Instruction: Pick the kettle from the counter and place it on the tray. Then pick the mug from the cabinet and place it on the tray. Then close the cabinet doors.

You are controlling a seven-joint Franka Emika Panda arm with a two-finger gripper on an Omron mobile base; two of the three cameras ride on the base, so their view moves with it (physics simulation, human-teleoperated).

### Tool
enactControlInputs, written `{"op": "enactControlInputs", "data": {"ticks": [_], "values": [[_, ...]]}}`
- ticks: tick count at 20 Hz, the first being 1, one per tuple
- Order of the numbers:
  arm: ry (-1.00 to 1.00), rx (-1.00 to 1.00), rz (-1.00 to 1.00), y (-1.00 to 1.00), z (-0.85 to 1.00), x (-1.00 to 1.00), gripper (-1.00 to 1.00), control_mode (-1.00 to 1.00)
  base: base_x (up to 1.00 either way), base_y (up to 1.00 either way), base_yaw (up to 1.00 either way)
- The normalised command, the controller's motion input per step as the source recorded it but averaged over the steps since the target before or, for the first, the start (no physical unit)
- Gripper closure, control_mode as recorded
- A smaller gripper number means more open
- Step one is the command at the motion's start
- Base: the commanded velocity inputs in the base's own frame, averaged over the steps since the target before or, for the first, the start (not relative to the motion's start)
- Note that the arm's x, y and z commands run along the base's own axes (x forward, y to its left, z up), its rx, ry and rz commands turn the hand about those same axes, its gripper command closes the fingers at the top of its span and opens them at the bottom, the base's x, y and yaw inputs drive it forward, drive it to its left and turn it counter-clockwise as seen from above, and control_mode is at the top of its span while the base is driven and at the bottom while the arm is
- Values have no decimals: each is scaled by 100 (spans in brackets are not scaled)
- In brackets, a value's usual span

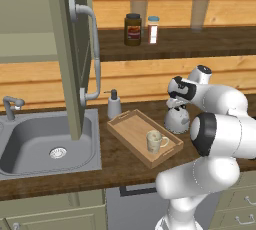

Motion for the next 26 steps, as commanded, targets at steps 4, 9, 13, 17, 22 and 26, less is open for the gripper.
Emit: {"op": "enactControlInputs", "data": {"ticks": [4,9,13,17,22,26], "values": [[-16,-7,0,3,41,0,100,-100,0,0,0],[-5,-3,6,22,36,0,100,-100,0,0,0],[0,0,13,47,17,0,100,-100,0,0,0],[0,0,14,56,1,0,100,-100,0,0,0],[1,0,16,62,0,0,100,-100,0,0,0],[0,0,16,62,0,0,100,-100,0,0,0]]}}
